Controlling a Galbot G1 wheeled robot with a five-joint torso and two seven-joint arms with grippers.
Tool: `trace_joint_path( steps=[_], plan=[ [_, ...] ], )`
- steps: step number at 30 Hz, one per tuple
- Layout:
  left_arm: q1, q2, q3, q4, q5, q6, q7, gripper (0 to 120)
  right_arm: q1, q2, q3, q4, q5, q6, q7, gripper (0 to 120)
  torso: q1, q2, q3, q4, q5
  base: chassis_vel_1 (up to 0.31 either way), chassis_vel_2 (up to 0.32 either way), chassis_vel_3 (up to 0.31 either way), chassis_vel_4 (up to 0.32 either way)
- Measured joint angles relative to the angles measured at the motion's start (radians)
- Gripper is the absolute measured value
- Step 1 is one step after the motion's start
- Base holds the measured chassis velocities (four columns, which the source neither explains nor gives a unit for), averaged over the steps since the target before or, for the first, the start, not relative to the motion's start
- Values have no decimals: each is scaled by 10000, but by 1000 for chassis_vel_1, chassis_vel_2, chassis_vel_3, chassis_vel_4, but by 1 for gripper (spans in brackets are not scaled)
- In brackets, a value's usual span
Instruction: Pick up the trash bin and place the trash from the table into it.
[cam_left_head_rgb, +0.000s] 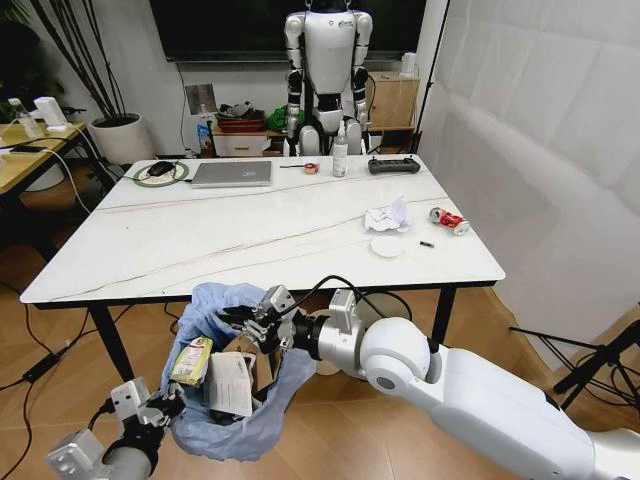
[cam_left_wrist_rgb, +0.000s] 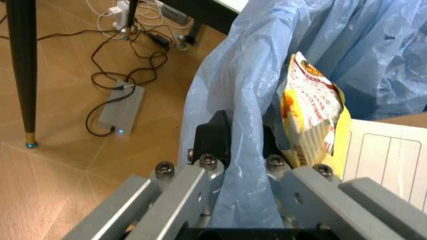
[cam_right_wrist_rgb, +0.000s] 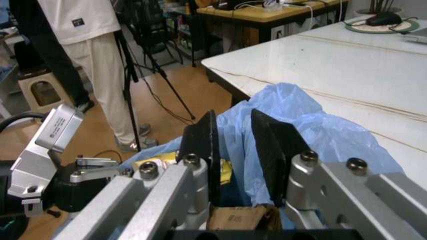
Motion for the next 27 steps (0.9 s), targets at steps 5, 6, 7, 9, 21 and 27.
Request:
trace_joint_path(
  steps=[5,6,7,9,21,27],
  plan=[
    [-11,-9,2,0,0,-1,0,1,-70,2,188,73,-16,32,5,27,0,0,0,0,0,0,0,0,0],
    [-11,-13,4,0,0,-1,0,1,-78,25,268,76,-14,32,15,28,0,0,0,-1,0,0,0,0,0],
    [-11,-13,4,0,0,-1,0,1,-78,25,268,76,-14,32,15,28,0,0,0,-1,0,0,0,0,0],
    [-13,-38,25,10,6,-2,0,1,-64,238,935,-33,29,-21,182,30,-1,0,0,0,1,0,0,0,0],
    [-190,200,289,110,10,-8,12,1,-900,-119,5097,-2287,-289,-626,1208,73,2,0,1,-3,3,0,0,0,0],
    [-157,360,341,58,-39,-8,18,1,-1835,-703,6666,-2707,-598,-428,1245,94,1,0,0,-2,4,0,0,0,0]
  ],
)
